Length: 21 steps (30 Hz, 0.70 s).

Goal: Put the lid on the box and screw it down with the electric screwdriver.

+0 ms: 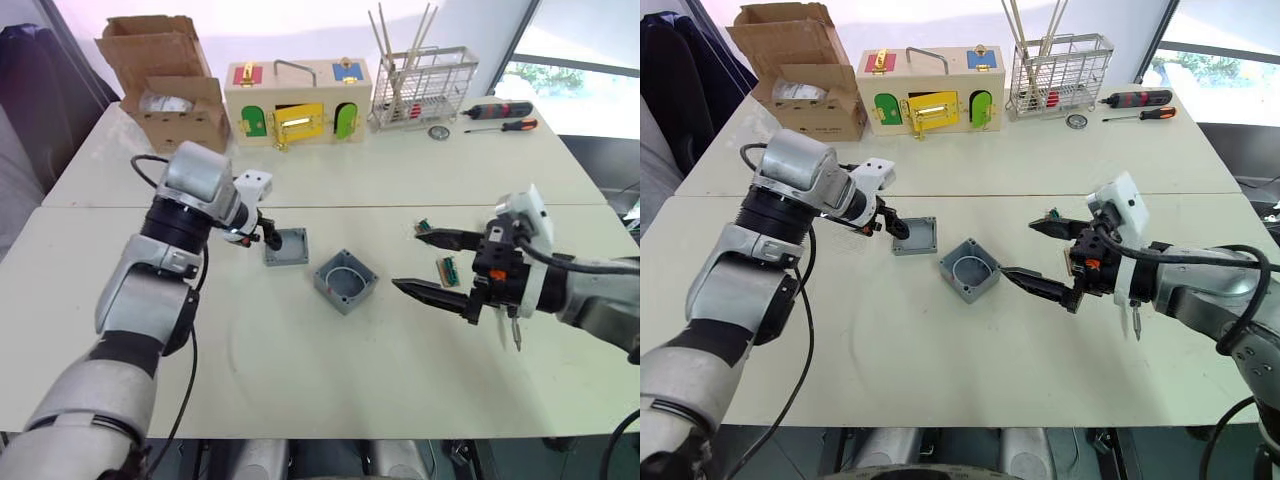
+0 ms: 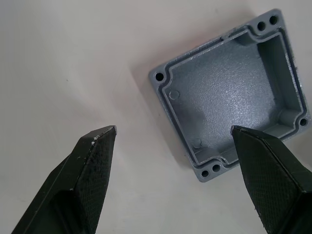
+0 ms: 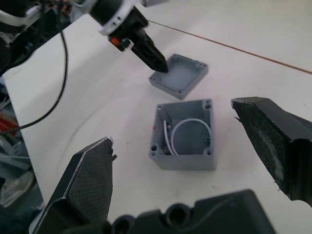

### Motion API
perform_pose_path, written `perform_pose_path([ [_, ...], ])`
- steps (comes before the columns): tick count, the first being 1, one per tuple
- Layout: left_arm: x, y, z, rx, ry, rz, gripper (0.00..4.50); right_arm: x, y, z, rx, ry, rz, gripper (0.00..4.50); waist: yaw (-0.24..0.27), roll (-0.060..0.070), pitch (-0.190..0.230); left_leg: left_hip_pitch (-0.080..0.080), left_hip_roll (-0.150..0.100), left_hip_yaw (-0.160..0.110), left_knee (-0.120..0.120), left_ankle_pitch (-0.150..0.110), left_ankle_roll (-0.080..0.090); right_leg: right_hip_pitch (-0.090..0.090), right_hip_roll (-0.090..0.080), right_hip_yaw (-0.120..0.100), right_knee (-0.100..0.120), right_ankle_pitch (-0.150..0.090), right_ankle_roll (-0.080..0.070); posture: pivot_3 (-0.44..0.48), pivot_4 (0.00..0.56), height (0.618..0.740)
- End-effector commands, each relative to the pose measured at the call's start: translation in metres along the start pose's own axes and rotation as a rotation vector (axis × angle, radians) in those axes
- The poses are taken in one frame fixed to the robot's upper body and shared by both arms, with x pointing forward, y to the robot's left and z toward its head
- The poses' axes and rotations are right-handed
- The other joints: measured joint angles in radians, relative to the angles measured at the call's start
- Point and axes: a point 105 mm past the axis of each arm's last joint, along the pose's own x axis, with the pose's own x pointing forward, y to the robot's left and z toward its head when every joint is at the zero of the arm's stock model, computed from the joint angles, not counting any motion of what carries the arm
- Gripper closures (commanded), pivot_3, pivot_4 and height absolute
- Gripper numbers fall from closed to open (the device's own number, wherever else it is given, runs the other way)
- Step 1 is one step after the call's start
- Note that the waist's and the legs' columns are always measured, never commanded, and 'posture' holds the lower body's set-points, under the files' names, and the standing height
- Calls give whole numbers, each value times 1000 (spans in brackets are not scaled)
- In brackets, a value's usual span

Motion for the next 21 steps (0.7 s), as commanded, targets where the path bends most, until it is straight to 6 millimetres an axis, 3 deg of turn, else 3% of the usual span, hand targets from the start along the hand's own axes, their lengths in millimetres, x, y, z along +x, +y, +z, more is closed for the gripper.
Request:
perform_pose_path([
  [1,0,3,0,-23,-7,20,649,1,6,9,-39,-13,21,0,5,0,0,0,0,0,0,0,0,0,0,0,0,0,0,0,150,730],
  [6,14,-2,-5,-32,9,24,649,3,7,9,-41,-1,34,0,15,0,0,0,-1,1,0,1,-1,0,-1,0,0,0,0,0,150,730],
  [7,17,-5,-6,-30,13,18,880,3,8,9,-44,6,40,0,14,0,0,0,-1,1,0,1,-1,0,-2,0,0,0,0,0,150,730],
  [9,21,-8,-7,-29,16,9,1471,3,9,8,-47,19,49,0,14,0,-1,0,-2,1,0,1,-2,0,-2,1,0,0,0,0,150,730],
  [15,29,-19,-11,-47,22,-22,4478,-5,15,-1,-19,102,100,0,16,0,-2,0,-2,1,0,1,-2,1,-3,0,0,0,0,0,150,730],
  [21,29,-24,-6,-76,-34,-52,4478,-6,11,6,-16,80,103,0,18,1,-3,1,-2,1,0,2,-3,2,-3,0,0,0,0,0,150,730],
])
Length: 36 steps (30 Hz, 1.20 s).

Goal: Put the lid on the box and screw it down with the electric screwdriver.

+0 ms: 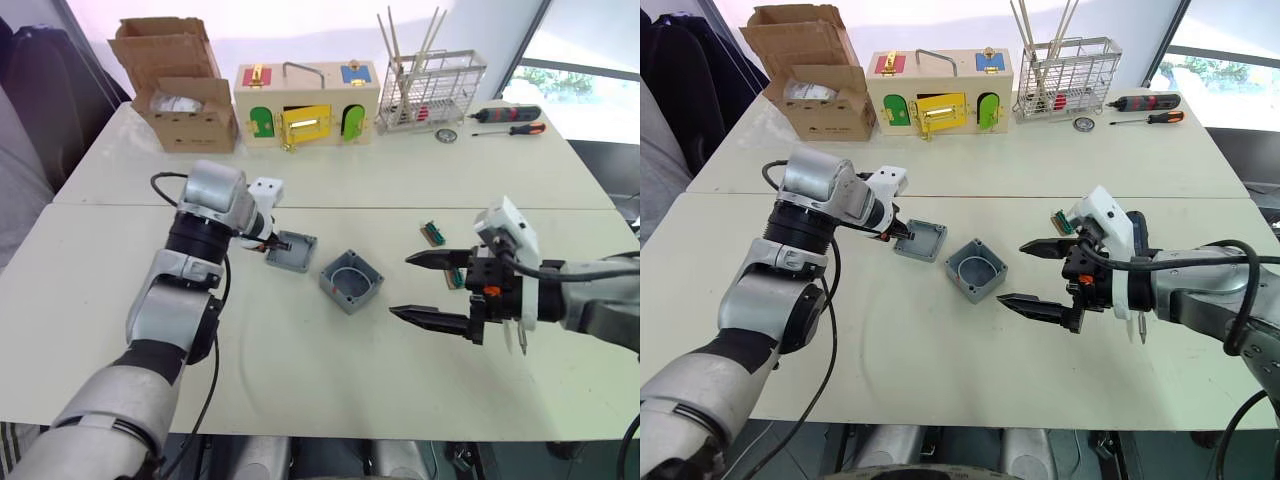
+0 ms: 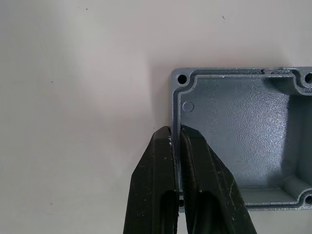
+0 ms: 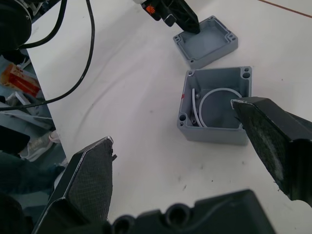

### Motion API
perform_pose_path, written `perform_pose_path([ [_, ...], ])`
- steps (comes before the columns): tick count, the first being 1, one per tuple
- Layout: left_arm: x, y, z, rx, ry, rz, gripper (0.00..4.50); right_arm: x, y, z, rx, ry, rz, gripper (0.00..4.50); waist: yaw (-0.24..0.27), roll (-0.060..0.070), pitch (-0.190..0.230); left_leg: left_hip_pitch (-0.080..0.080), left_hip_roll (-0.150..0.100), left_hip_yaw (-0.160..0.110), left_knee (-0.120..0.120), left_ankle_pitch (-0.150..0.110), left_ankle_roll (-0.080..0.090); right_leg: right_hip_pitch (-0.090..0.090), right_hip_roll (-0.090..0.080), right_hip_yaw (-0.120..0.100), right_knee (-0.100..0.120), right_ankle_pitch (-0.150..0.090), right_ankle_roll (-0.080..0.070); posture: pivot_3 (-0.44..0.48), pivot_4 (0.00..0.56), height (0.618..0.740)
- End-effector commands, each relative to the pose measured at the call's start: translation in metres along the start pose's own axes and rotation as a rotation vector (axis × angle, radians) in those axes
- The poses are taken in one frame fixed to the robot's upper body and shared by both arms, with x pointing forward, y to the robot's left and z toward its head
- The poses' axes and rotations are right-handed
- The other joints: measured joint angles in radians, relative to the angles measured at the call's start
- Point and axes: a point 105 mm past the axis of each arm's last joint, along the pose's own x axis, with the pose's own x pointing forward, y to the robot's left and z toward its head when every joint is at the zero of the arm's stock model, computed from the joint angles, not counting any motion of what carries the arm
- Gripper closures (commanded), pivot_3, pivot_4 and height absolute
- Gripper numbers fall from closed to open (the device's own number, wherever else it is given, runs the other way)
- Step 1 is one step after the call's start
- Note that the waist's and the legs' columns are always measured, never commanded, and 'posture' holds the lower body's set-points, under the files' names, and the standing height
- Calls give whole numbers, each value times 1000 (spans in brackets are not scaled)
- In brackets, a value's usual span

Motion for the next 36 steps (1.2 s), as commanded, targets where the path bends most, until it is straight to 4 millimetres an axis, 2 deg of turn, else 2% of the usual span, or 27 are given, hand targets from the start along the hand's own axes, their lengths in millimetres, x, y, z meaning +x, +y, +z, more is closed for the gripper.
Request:
perform_pose_path([
  [1,8,-5,-6,-24,-3,-34,4478,-6,-4,15,-30,-58,-16,0,1,0,0,0,0,0,0,0,0,0,0,0,0,0,0,0,150,730],
  [3,3,-5,8,-30,-102,-48,4478,-7,-10,21,-5,-110,-28,0,5,0,0,0,0,0,0,0,0,0,0,0,0,0,0,0,150,730],
  [5,-9,2,31,14,-279,-32,4478,-5,-20,30,25,-187,-50,0,15,0,0,0,0,0,0,0,-1,0,-1,0,0,0,0,0,150,730],
  [7,-31,8,59,57,-514,-24,4478,-2,-32,39,66,-278,-86,0,19,-2,1,0,0,0,0,1,-2,-1,-1,0,0,0,0,0,150,730],
  [9,-54,14,76,89,-703,-22,4478,4,-47,47,108,-353,-132,0,18,-4,2,-1,1,0,0,2,-3,-3,0,0,0,0,-1,0,150,730],
  [11,-63,19,79,55,-762,-30,4478,10,-59,51,136,-390,-173,0,17,-4,2,-3,1,0,-1,2,-3,-5,0,0,0,1,-1,0,150,730],
  [14,-100,15,93,40,-1067,-115,4478,25,-78,63,211,-491,-207,0,14,-3,2,-3,0,1,-2,2,-3,-6,-1,0,-1,1,-1,0,150,730],
  [15,-114,7,92,115,-1176,-141,4478,35,-85,69,240,-522,-209,0,11,-3,2,-3,0,1,-2,2,-3,-6,-1,0,-1,1,-1,0,150,730],
  [17,-125,-10,84,264,-1279,-175,4478,49,-93,77,282,-548,-214,0,-2,-3,2,-3,1,2,-2,2,-4,-6,-1,0,0,1,-1,0,150,730],
  [21,-135,-16,82,270,-1360,-206,4478,63,-89,90,312,-548,-147,0,-9,-3,2,-3,0,0,-1,2,-4,-5,-2,-2,-1,1,-1,0,150,730],
  [28,-139,-30,78,316,-1389,-244,4478,59,-100,100,368,-602,-155,0,-14,-3,2,-3,0,0,-1,2,-3,-5,-2,-3,0,1,-1,0,150,730],
  [36,-135,-38,75,322,-1382,-282,4478,56,-103,104,372,-620,-169,0,-32,-3,2,-3,0,-1,-2,2,-3,-5,-1,-3,0,1,-1,0,150,730],
])
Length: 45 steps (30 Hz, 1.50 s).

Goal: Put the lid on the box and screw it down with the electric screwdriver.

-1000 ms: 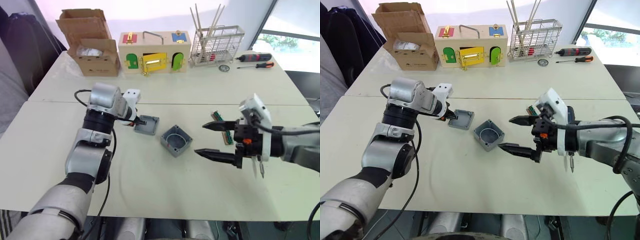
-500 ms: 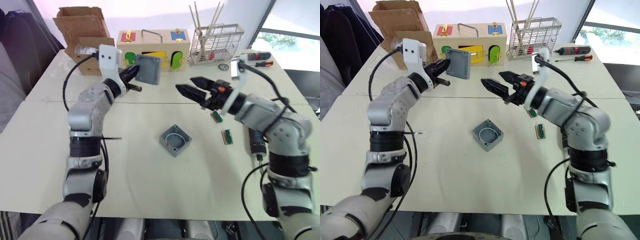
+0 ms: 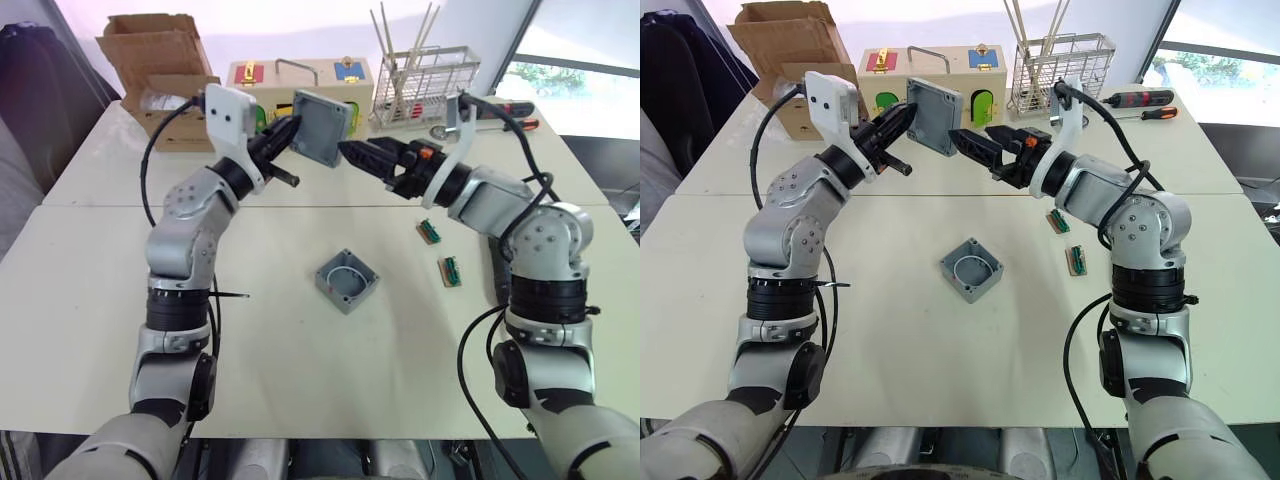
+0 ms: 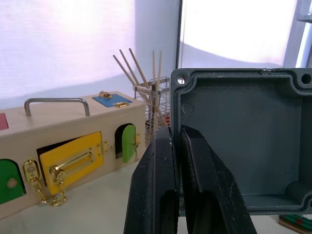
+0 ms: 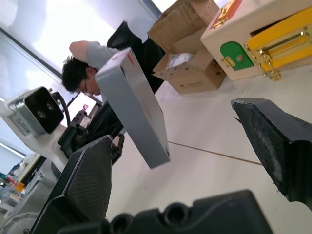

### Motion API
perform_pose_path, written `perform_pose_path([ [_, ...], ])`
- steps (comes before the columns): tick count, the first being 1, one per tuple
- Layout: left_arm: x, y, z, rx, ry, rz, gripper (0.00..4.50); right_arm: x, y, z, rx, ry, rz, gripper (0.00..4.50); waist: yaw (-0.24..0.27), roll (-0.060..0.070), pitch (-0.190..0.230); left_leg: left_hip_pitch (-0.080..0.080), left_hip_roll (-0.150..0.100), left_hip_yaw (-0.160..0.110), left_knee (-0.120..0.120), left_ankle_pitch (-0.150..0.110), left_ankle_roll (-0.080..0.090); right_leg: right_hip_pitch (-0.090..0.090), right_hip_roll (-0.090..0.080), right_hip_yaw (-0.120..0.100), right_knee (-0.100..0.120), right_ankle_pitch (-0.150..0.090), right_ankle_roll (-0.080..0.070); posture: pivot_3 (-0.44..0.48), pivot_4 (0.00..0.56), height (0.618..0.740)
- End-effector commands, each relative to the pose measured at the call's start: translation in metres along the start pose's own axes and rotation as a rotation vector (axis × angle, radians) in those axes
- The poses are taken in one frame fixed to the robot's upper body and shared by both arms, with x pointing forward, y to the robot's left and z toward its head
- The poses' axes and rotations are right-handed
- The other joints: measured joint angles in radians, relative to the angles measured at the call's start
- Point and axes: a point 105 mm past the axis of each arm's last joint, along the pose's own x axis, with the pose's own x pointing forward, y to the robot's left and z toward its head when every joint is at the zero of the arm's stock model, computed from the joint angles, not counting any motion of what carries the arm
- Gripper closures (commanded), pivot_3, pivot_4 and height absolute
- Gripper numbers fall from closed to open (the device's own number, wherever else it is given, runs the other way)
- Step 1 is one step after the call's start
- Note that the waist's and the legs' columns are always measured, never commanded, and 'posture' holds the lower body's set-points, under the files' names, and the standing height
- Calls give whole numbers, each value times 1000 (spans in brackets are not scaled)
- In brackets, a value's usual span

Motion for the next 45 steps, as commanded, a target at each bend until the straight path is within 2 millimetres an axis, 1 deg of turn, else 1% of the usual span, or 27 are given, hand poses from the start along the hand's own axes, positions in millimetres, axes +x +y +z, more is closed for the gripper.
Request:
perform_pose_path([
  [1,0,-9,20,24,-78,-36,4478,0,8,15,-24,-49,19,0,-5,0,0,0,0,0,0,0,0,0,0,0,0,0,0,0,150,730],
  [3,1,-10,20,21,-80,-44,4500,1,11,14,-21,-54,25,546,-7,0,0,0,0,0,-1,0,0,-1,0,0,0,0,0,0,150,730],
  [4,1,-11,21,20,-81,-47,4500,2,12,14,-20,-55,27,727,-7,0,0,0,0,0,-1,0,0,-1,0,0,0,0,0,0,150,730],
  [7,2,-11,21,18,-82,-52,4500,3,13,12,-26,-50,23,1589,-7,0,0,0,0,0,-1,0,0,-1,0,0,0,0,0,0,150,730],
  [10,2,-11,22,15,-84,-55,4500,4,13,11,-28,-48,22,2660,-5,0,0,0,0,0,-1,0,0,-1,0,0,0,0,0,0,150,730],
  [13,2,-12,22,6,-86,-57,4500,3,13,12,-34,-52,20,4179,-5,0,0,0,0,0,-1,0,0,-1,0,0,0,0,0,0,150,730],
  [14,1,-12,22,4,-86,-59,4500,3,14,12,-35,-54,20,4405,-5,0,0,0,0,0,-1,0,0,-1,0,0,0,0,0,0,150,730],
  [19,-3,-16,19,-44,-70,-104,4500,3,14,13,-53,-63,20,4403,-6,0,0,0,0,0,-1,0,0,-1,0,0,0,0,0,0,150,730],
  [22,-9,-11,20,-102,-58,-132,3481,1,14,14,-87,-63,22,4403,-6,0,0,0,0,0,-1,0,0,-1,0,0,0,0,0,0,150,730],
  [23,-11,-8,20,-105,-54,-130,2952,1,15,14,-106,-65,23,4403,-6,0,0,0,0,0,-1,0,0,-1,0,0,0,0,0,0,150,730],
  [24,-14,-4,22,-112,-54,-127,2521,-1,15,14,-128,-65,20,4403,-6,0,0,0,0,0,-1,0,0,-1,0,0,0,0,0,0,150,730],
  [26,-18,4,26,-125,-57,-114,1417,-3,16,13,-185,-67,15,4403,-7,0,0,0,0,0,-1,0,0,-1,0,0,0,0,0,0,150,730],
  [28,-28,9,30,-199,-35,-156,613,-8,17,13,-293,-74,-4,4403,-7,0,0,0,0,0,-1,0,0,-1,0,0,0,0,0,0,150,730],
  [29,-36,11,32,-270,-11,-193,146,-13,19,13,-388,-83,-19,4403,-7,0,0,0,0,0,-1,0,0,-1,0,0,0,0,0,0,150,730],
  [30,-42,11,34,-319,5,-221,146,-17,20,12,-455,-89,-26,4403,-7,0,0,0,0,0,-2,0,0,-1,0,0,0,0,0,0,150,730],
  [31,-48,16,35,-338,19,-226,146,-24,23,12,-631,-107,-45,4403,-7,0,0,0,0,0,-2,0,0,-1,0,0,0,0,0,0,150,730],
  [32,-52,20,35,-348,30,-226,146,-28,27,10,-759,-115,-45,4403,-6,0,0,0,0,-1,-2,0,1,-1,1,0,0,0,0,0,150,730],
  [33,-56,22,34,-352,52,-236,146,-33,30,6,-948,-118,-47,4403,-6,0,0,0,0,-1,-3,-1,1,-2,1,0,0,0,0,0,150,730],
  [34,-61,22,28,-349,96,-261,146,-42,33,-7,-1147,-100,-27,4403,-7,0,0,0,0,0,-2,-1,1,-2,1,0,0,0,0,0,150,730],
  [35,-64,22,24,-349,127,-280,146,-48,35,-19,-1264,-82,3,4403,-4,0,0,0,-1,1,-2,-1,1,-2,1,0,0,0,0,0,150,730],
  [36,-65,22,18,-349,162,-293,146,-56,36,-34,-1402,-43,34,4403,-4,0,0,0,-2,1,-2,-1,1,-1,1,0,0,0,0,0,150,730],
  [39,-65,22,7,-315,214,-317,146,-70,37,-64,-1630,8,89,4403,-2,0,0,2,-3,1,-1,-1,1,1,1,0,0,0,0,0,150,730],
  [42,-59,17,0,-290,236,-353,146,-77,37,-79,-1738,15,60,4403,-3,0,0,2,-2,1,-1,0,0,1,2,0,0,0,0,0,150,730],
  [45,-50,0,-9,-297,247,-434,146,-83,42,-105,-1800,44,8,4403,1,0,0,2,-1,0,-2,0,0,1,3,0,0,0,0,0,150,730],
])
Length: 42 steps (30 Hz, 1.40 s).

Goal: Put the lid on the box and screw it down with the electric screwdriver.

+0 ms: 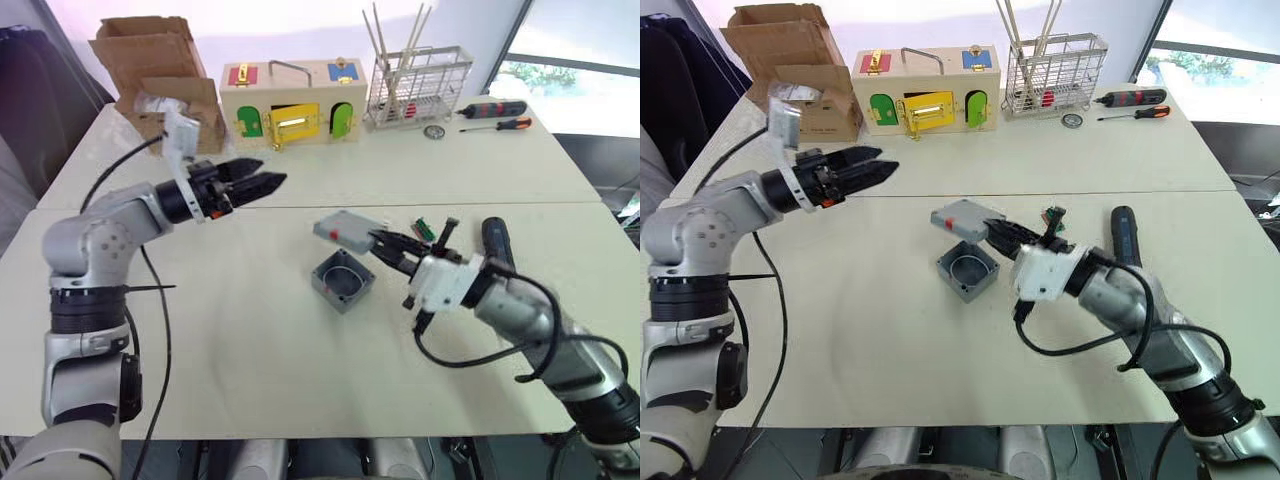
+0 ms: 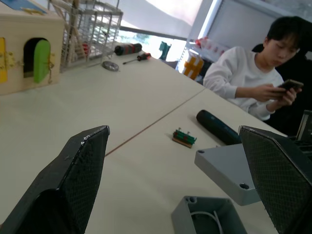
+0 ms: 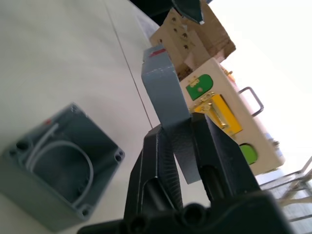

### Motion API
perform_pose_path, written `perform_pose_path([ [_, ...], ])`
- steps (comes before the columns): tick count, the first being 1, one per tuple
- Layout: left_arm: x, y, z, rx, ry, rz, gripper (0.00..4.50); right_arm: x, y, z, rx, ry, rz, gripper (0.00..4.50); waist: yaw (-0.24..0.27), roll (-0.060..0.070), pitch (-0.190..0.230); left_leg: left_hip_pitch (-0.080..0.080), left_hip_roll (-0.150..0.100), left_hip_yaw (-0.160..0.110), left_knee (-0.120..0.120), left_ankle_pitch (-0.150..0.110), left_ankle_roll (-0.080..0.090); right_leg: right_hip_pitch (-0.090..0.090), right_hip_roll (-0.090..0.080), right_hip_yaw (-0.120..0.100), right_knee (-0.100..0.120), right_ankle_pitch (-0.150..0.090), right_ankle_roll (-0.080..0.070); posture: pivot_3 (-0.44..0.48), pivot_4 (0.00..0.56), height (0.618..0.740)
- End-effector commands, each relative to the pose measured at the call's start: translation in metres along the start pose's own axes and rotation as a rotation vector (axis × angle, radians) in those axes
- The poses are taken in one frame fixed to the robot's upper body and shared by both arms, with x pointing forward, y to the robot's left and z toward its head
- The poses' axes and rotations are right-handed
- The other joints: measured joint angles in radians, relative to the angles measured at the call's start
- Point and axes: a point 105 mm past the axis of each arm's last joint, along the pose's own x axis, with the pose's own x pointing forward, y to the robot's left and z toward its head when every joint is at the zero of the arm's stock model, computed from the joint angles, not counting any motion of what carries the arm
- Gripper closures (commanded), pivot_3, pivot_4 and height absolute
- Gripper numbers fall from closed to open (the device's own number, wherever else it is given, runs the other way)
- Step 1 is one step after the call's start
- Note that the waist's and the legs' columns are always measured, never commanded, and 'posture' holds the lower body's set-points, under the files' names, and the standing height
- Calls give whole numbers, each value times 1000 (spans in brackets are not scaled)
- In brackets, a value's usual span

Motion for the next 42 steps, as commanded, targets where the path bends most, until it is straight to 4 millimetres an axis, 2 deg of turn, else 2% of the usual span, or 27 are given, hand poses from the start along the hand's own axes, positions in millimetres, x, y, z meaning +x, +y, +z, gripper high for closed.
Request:
perform_pose_path([
  [1,16,-15,2,56,8,-95,146,-3,8,18,-102,7,-74,4403,1,0,0,0,0,-1,0,0,0,0,0,0,0,0,0,0,150,730],
  [8,31,-24,-17,51,58,-182,146,1,21,16,-155,61,-108,4403,-4,0,0,0,1,3,1,0,0,0,1,2,0,0,0,0,150,730],
  [9,33,-27,-19,55,57,-197,379,0,23,16,-157,62,-110,4403,-3,0,0,0,1,2,0,0,0,0,2,2,0,0,0,0,150,730],
  [12,36,-35,-22,46,54,-239,1360,-3,31,15,-158,64,-104,4403,1,0,0,0,1,1,-1,0,0,0,2,2,0,0,0,0,150,730],
  [18,40,-47,-41,56,132,-301,4475,-4,41,19,-150,55,-86,4403,-2,0,0,1,1,1,0,0,0,1,2,2,-1,0,0,0,150,730],
  [23,41,-54,-58,96,196,-343,4475,-2,46,15,-151,64,-68,4403,-1,0,0,1,1,1,0,0,0,1,2,3,-1,0,0,0,150,730],
  [30,43,-46,-68,114,227,-321,4475,-1,62,9,-158,91,5,4403,-1,0,0,1,1,1,0,0,0,1,2,2,-1,0,0,0,150,730],
  [35,42,-43,-80,146,277,-324,4475,1,64,9,-161,90,6,4403,0,0,0,1,1,1,0,0,0,1,2,2,-1,0,0,0,150,730],
  [42,44,-34,-73,135,245,-286,4475,4,60,8,-173,95,-19,4403,-1,0,0,1,1,1,0,0,0,2,2,2,-1,0,0,0,150,730],
])
